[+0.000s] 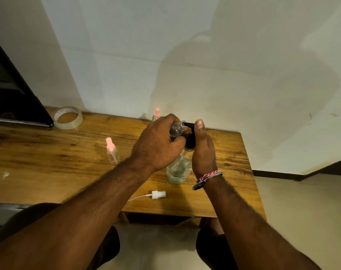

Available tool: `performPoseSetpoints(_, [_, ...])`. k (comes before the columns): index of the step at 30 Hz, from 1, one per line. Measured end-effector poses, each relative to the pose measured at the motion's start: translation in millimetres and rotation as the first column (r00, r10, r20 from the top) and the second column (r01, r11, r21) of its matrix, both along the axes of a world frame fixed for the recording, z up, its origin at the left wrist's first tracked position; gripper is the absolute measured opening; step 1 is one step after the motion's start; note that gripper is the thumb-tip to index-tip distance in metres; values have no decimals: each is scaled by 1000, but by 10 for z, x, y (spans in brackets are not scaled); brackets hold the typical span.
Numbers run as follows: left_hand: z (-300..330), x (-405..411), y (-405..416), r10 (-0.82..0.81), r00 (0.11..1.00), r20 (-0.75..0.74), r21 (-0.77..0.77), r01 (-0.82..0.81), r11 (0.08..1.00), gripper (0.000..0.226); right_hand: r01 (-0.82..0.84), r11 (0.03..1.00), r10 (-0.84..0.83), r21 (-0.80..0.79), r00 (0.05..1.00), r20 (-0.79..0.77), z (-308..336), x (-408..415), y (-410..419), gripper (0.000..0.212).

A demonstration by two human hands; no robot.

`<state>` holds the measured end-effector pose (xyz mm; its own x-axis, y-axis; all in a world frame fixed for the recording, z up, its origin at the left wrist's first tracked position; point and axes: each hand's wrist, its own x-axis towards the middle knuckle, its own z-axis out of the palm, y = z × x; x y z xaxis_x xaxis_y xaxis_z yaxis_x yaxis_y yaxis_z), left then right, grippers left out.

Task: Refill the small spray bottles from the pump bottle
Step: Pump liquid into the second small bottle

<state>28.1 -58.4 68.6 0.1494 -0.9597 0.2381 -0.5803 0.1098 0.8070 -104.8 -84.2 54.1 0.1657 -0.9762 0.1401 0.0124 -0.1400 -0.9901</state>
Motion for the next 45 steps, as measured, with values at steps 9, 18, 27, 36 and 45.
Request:
performPoseSetpoints(9, [-29,2,-2,2,1000,0,-2,-2,1000,22,70,996,-72,63,997,22,20,29,-28,46])
performPoseSetpoints(18, [-45,-2,-3,-5,1000,18,-4,5,1000,24,106,994,-107,42,994,23,29,29,-32,39])
performPoseSetpoints(27, [1,9,4,-3,1000,-22,-26,2,1000,21,14,1000,-14,11,1000,23,-6,29,-12,62])
performPoseSetpoints(36, [-5,30,-1,1,1000,1,-28,-1,1000,20,2,1000,-3,24,999,32,-5,36,-13,56])
performPoseSetpoints(45, [-27,-4,9,-12,1000,27,-10,12,1000,25,69,997,-70,20,997,13,-35,23,-48,52])
